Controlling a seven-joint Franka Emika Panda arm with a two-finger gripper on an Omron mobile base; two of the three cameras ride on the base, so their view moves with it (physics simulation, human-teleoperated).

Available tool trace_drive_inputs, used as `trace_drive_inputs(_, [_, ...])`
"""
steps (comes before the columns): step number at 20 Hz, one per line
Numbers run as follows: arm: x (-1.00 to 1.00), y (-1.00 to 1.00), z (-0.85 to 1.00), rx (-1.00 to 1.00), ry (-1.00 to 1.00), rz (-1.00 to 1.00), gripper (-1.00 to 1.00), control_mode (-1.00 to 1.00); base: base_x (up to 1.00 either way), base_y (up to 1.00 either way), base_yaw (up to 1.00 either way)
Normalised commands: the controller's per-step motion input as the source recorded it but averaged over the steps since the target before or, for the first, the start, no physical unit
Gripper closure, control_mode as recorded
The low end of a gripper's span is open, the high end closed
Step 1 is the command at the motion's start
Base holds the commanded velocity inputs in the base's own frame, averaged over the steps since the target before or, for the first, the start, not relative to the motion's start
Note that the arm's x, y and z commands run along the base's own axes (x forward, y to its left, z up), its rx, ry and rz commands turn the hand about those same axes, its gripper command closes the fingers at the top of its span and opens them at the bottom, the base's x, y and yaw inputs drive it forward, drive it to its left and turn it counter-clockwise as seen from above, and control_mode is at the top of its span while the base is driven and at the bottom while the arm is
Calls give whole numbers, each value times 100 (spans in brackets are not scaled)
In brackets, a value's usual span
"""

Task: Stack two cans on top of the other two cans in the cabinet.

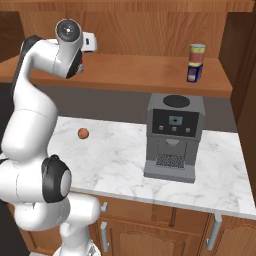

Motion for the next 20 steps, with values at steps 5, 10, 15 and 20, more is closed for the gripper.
trace_drive_inputs(5, [19, 6, -3, 0, 0, 0, 100, -100, 0, 0, 0])
trace_drive_inputs(10, [9, 7, 0, 0, 0, 0, 100, -100, 0, 0, 0])
trace_drive_inputs(15, [6, 3, 0, 0, 0, 0, 100, -100, 0, 0, 0])
trace_drive_inputs(20, [4, 0, 0, 0, 0, 0, 100, -100, 0, 0, 0])
